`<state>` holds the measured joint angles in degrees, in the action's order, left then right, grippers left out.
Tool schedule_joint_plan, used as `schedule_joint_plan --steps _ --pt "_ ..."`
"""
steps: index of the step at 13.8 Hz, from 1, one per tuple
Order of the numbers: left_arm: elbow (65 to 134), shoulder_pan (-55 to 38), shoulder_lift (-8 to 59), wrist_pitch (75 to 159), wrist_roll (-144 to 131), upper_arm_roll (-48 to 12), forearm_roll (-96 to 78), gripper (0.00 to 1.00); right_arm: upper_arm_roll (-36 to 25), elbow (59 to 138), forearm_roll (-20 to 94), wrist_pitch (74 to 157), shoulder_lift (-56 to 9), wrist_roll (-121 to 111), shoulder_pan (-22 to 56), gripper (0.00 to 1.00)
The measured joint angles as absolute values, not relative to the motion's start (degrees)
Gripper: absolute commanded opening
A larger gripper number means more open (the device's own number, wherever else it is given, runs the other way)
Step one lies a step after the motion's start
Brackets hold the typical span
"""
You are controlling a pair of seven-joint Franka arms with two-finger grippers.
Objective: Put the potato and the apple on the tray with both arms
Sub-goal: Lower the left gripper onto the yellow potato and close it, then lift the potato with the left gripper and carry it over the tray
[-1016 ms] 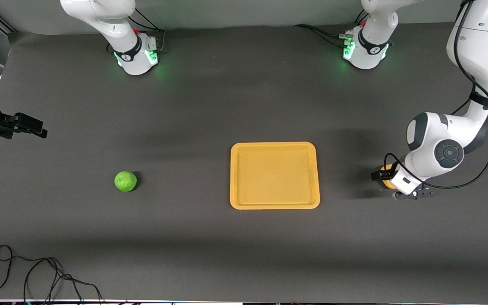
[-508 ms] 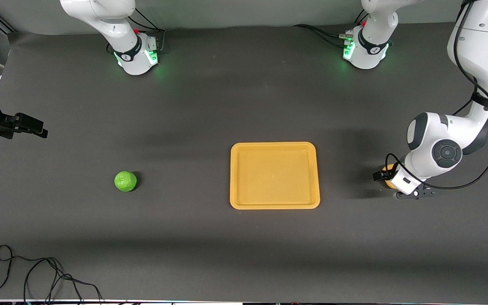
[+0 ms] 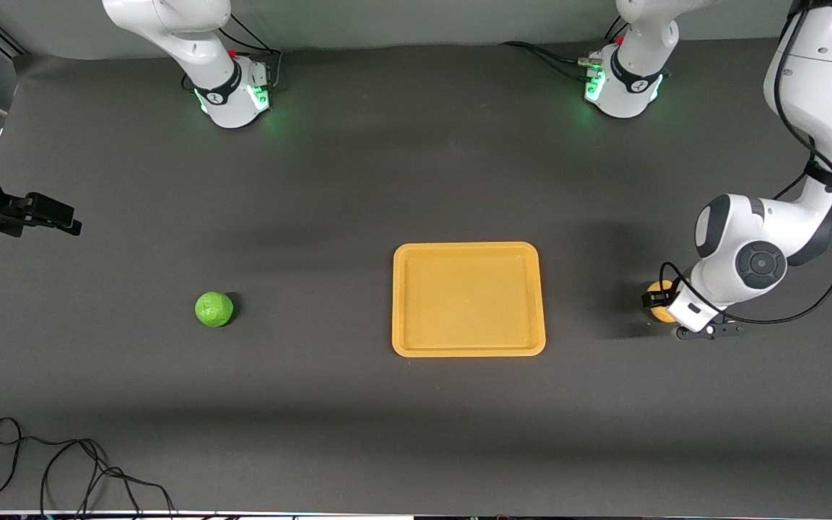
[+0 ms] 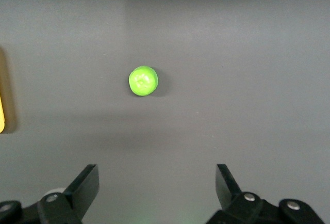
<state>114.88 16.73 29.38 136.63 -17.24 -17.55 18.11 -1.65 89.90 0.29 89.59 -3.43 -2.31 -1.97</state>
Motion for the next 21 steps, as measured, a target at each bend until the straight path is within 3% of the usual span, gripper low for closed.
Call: schedule_joint_plan --steps 7,11,14,21 --pt "113.03 16.73 27.09 131.48 -17.44 -19.09 18.0 0.0 -1.65 89.95 0.29 89.59 -3.43 -2.31 -1.99 1.0" --pt "107.15 16.25 16.95 117.15 -17.78 -28.61 8.74 0.0 -1.65 89.98 0.29 89.54 -3.45 -2.31 -2.02 1.0" --pt "100.62 13.93 14.37 109.94 -20.56 -34.31 4.99 0.0 -1.65 89.98 0.29 89.52 -3.45 -2.31 -2.04 1.0" --pt "101.65 3.49 27.7 123.16 -37.47 -34.43 11.92 0.0 -1.17 90.02 0.3 90.19 -3.6 -2.31 -1.13 1.0"
